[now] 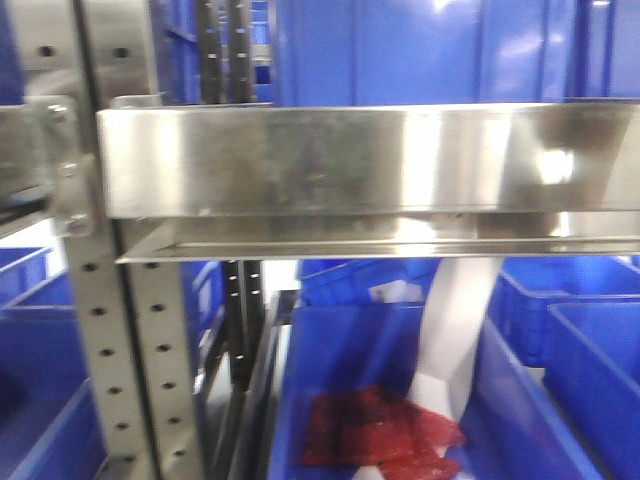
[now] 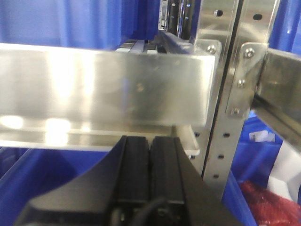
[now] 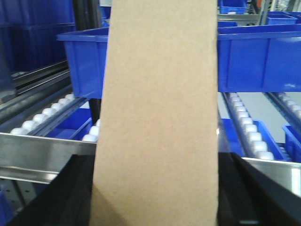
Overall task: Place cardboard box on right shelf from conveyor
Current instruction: 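Raise the held box above the steel shelf's roller lane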
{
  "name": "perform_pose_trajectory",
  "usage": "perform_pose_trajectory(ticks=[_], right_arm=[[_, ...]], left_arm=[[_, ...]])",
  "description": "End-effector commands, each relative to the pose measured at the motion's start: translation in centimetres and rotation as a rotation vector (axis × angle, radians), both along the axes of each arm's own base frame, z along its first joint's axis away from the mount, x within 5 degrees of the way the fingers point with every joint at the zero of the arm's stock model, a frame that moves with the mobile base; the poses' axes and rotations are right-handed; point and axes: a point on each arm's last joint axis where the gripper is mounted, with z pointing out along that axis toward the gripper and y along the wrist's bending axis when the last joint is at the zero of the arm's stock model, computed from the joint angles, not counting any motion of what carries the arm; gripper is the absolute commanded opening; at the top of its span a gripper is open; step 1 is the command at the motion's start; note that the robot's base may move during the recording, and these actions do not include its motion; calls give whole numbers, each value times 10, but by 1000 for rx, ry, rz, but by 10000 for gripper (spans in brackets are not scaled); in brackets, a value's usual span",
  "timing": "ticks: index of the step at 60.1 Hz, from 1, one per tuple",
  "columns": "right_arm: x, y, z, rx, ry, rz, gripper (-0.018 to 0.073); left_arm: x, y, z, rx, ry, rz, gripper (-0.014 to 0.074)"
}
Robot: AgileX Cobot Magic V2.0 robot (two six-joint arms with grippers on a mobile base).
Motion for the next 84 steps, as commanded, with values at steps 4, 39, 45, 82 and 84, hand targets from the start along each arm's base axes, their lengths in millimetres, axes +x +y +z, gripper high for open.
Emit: perform_pose_trajectory(ticks=[4,39,45,82,84], right_arm=[[1,0,16,6,-116,-8,118],[1,0,16,6,-116,-8,118],[1,0,16,6,-116,-8,118],[1,1,16,14,-113,-2,118],[1,1,16,17,-106,1,118]], left_arm=[[-1,1,5,-8,-90,10,-116],[-1,1,5,-8,-90,10,-116],[-1,1,5,-8,-90,10,-116],[-1,1,5,-8,-90,10,-116],[-1,1,5,-8,-90,10,-116]])
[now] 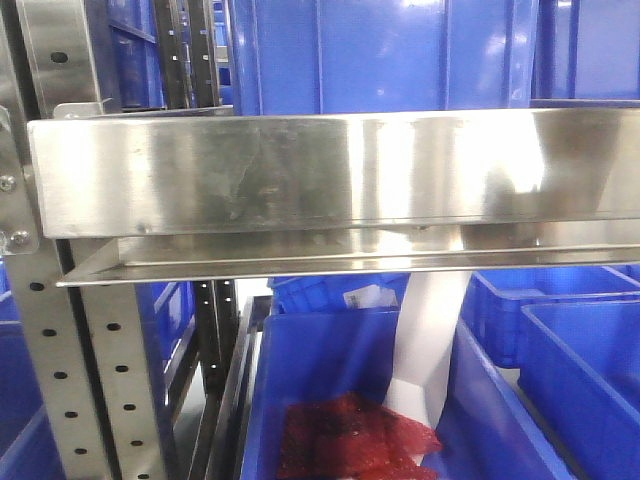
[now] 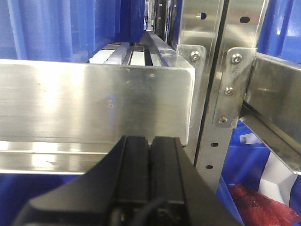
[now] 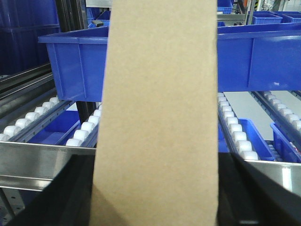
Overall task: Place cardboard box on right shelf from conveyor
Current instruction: 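Raise the held box above the steel shelf's roller lane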
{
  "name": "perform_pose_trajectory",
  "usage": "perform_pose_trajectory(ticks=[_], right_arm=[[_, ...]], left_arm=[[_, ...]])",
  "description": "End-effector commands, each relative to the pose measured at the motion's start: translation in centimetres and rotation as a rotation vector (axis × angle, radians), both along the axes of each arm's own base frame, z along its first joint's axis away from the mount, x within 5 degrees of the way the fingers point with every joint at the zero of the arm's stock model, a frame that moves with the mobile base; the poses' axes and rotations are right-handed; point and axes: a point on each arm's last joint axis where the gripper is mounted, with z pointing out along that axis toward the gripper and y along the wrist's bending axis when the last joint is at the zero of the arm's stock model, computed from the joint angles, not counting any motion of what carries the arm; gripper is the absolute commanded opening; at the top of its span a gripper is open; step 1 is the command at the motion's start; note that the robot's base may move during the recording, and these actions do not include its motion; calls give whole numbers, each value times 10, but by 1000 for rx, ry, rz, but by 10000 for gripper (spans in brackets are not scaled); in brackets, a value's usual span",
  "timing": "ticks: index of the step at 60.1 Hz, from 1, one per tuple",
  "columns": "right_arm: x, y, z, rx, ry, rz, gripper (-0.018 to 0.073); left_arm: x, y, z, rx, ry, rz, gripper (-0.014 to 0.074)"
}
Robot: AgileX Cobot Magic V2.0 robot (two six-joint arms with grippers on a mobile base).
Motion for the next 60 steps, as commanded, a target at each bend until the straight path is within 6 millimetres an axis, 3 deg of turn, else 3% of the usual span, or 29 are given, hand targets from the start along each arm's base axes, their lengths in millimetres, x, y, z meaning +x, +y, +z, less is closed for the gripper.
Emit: perform_pose_trajectory(ticks=[1,6,12,21,29,38,46,60], right_arm=[[1,1,16,16,-109,0,118],[6,2,19,17,-118,0,118],[27,6,30,6,-116,2,118],[71,14,55,-74,-115,9,118],[123,23,76,-181,-110,20,118],[178,34,98,-420,-108,49,118],[218,53,94,-633,-83,144,118],[256,95,60,-1006,-75,375,118]], left_arm=[[-1,1,5,-8,-90,8,-116],[-1,1,5,-8,-90,8,-116],[-1,1,5,-8,-90,8,-115],[-1,1,5,-8,-90,8,-116],[-1,1,5,-8,-90,8,-116],[-1,1,5,-8,-90,8,-116],[-1,1,5,-8,-90,8,-115],[-1,1,5,-8,-90,8,-116]])
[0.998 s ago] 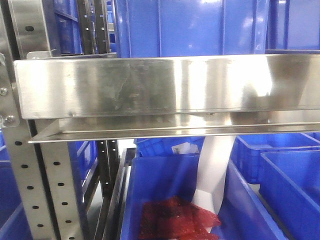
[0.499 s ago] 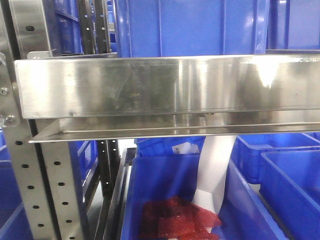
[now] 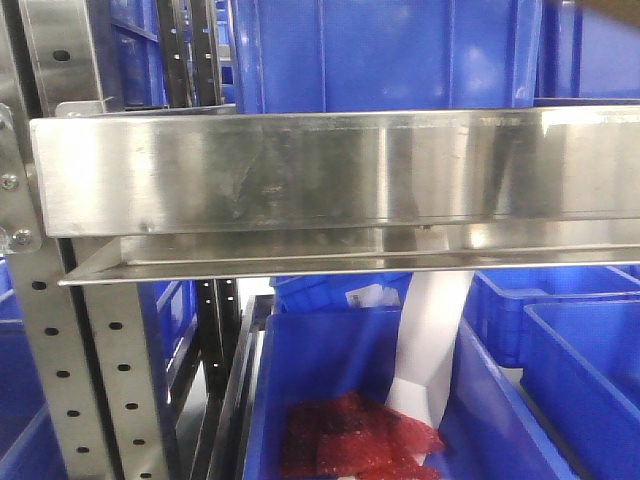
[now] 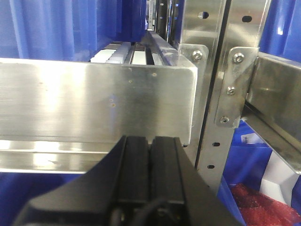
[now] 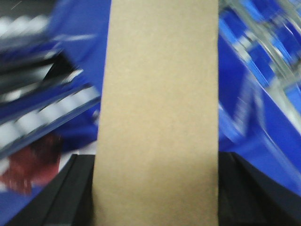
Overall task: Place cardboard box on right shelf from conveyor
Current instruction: 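Raise the held box above the steel shelf's roller lane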
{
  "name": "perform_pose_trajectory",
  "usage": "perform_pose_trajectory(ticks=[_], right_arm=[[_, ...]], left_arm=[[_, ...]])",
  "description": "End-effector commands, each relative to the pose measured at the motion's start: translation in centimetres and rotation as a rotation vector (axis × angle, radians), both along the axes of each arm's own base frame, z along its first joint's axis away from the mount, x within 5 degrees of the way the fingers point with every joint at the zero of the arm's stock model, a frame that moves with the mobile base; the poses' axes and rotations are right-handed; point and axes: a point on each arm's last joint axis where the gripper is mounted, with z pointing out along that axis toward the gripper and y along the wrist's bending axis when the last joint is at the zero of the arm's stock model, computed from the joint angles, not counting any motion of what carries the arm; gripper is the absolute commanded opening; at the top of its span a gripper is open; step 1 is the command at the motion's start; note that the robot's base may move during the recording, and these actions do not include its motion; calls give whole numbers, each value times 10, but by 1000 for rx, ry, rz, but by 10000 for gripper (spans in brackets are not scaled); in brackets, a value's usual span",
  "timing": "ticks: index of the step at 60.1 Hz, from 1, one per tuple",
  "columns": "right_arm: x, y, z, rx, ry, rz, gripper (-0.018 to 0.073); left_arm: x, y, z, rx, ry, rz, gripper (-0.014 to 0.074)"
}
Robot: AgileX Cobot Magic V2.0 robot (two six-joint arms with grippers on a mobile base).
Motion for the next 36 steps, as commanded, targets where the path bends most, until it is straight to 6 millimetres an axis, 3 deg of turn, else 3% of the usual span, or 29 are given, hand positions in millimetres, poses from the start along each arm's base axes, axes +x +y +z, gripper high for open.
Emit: perform_pose_trajectory(ticks=[1,18,36], right_arm=[[7,12,13,-99,-134,89,118],[36,40,-23,-360,-118,252,118],[52,50,-34,-276,-124,251,118]], left_arm=[[-1,1,5,-8,-90,8,-116],[-1,1,5,-8,-90,8,-116],[-1,1,5,-8,-90,8,-116]])
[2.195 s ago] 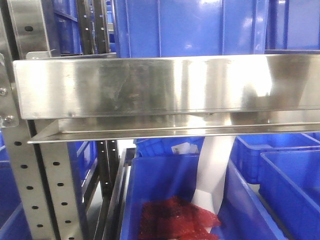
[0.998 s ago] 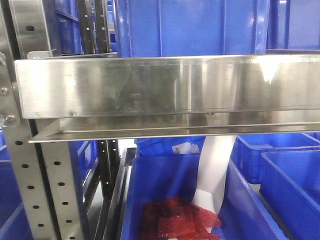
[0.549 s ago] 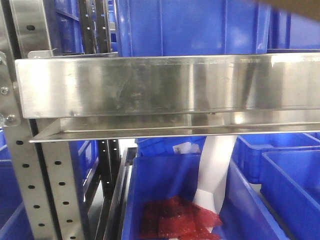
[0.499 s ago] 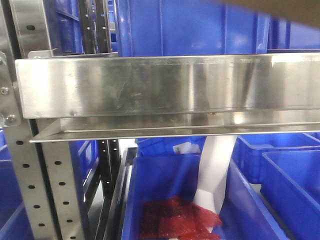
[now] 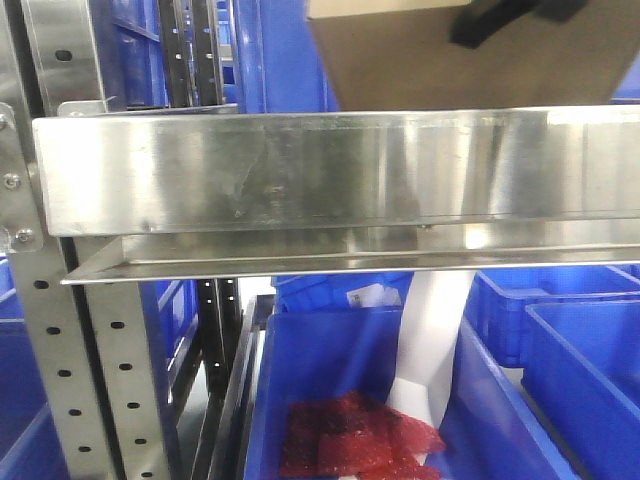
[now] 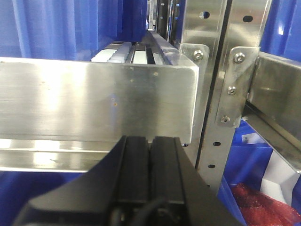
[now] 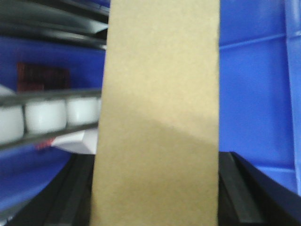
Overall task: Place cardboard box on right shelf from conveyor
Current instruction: 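Raise the held box above the steel shelf's roller lane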
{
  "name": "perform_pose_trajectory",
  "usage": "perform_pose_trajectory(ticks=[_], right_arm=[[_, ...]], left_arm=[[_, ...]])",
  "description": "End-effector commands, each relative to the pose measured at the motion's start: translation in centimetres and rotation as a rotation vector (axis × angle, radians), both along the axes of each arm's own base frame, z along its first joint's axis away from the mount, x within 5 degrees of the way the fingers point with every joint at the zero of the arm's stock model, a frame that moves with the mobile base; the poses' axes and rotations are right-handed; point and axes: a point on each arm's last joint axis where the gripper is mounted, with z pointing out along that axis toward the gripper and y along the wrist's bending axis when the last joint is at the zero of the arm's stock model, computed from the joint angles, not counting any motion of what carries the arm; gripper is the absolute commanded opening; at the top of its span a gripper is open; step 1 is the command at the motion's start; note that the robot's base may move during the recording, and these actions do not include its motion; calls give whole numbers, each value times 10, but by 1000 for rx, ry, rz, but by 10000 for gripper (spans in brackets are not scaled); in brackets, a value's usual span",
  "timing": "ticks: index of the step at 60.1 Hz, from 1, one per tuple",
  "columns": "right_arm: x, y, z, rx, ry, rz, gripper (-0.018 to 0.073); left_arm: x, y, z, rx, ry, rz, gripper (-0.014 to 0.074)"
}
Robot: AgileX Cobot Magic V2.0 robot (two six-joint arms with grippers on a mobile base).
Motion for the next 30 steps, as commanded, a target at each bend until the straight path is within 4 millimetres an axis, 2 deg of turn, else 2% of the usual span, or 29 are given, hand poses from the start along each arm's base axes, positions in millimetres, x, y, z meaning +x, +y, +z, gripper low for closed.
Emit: perform_pose_trajectory(ticks=[1,12,16,19,21,28,30], right_arm=[[-1,1,32,92,-156,-2,118],[-1,1,29,93,-134,-3,127],[-1,0,29,92,-132,-5,173],[-1,0,29,94,-133,-5,234],[-1,-1,29,95,-133,-9,307],[0,0,30,132,-128,-29,620],[0,0,30,140,-125,-33,620]], left_arm=[[-1,1,5,-8,-90,8,-116],[-1,1,5,-8,-90,8,-116],[-1,1,5,-8,-90,8,-115],[-1,1,5,-8,-90,8,-116],[-1,1,5,-8,-90,8,-116],[-1,1,5,-8,-90,8,-116],[-1,1,5,-8,-90,8,-116]])
